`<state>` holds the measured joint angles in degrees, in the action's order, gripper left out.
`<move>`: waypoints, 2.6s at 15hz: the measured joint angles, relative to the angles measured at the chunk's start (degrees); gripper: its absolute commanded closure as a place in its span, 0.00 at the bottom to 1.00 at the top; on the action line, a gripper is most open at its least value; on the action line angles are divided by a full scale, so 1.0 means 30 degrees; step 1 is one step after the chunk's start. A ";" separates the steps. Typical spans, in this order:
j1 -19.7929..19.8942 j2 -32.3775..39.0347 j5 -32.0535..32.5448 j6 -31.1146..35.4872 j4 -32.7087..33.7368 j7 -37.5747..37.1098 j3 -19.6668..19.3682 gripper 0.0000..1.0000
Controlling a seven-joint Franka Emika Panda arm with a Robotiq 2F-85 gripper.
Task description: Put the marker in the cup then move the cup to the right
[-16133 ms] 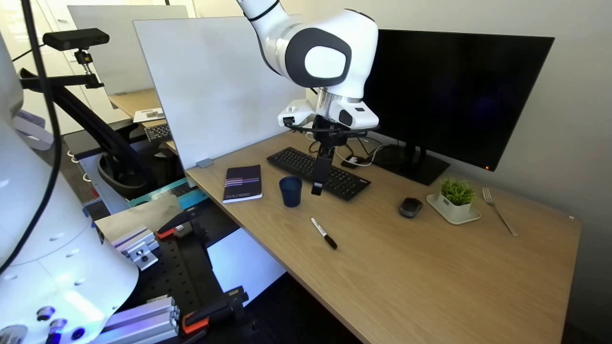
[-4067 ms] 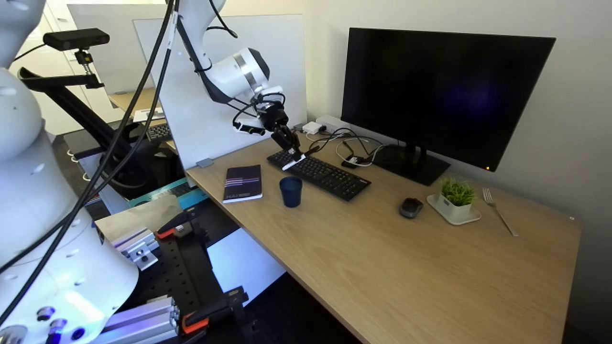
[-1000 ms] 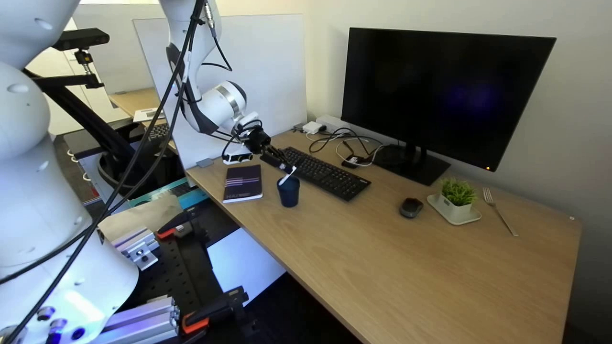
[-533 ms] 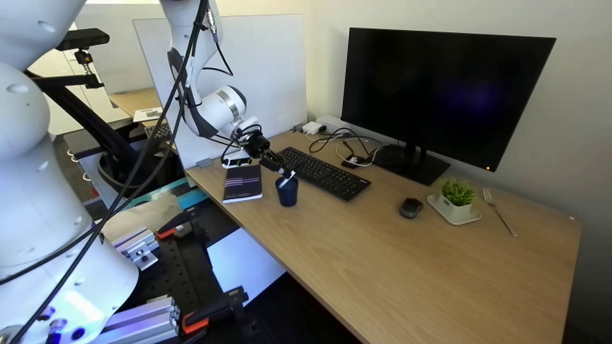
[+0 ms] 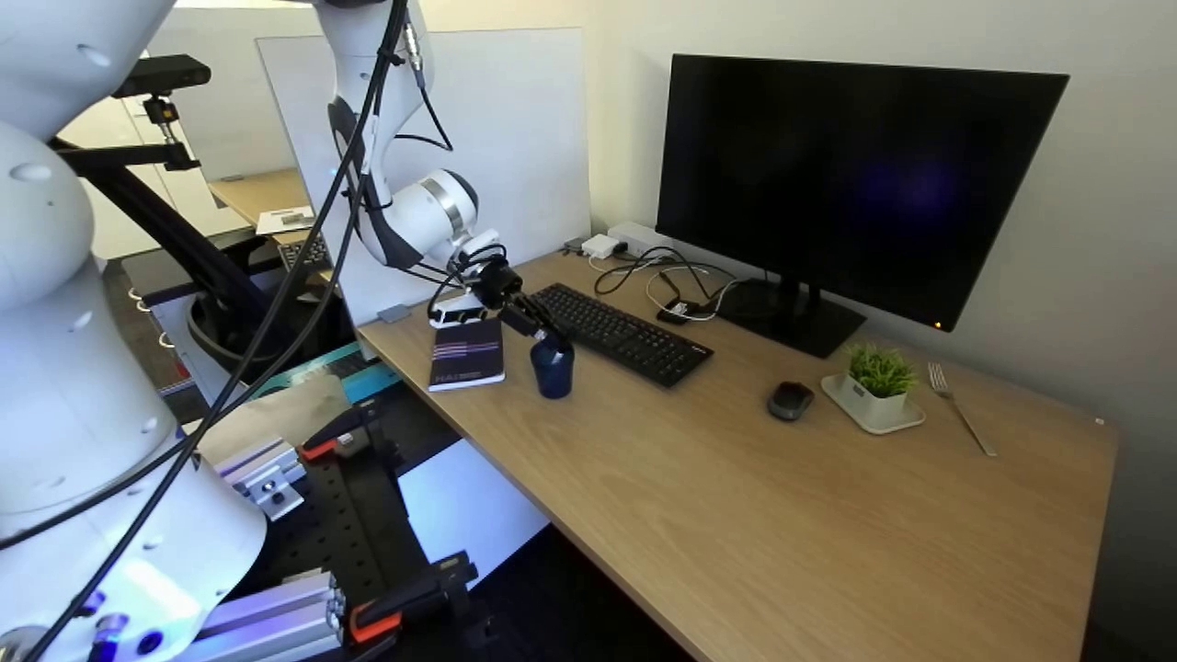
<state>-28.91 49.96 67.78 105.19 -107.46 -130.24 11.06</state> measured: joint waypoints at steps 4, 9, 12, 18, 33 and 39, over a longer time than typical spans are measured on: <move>0.0159 -0.0026 0.0000 0.0000 0.0086 0.0001 -0.0053 0.05; 0.0687 -0.0436 0.0002 -0.0015 0.0064 0.0048 -0.0162 0.00; 0.1090 -0.0984 0.0002 -0.0024 -0.0089 0.0106 -0.0213 0.00; 0.2106 -0.2353 0.0000 0.0151 -0.1048 0.0711 -0.0254 0.00; 0.8433 -0.9550 -0.9339 0.9679 -0.5968 1.3412 -0.0781 0.00; 0.8528 -1.0559 -1.7438 0.9676 -0.5785 2.0555 -0.1690 0.00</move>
<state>-3.33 18.29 15.47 134.21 -124.81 -68.57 5.99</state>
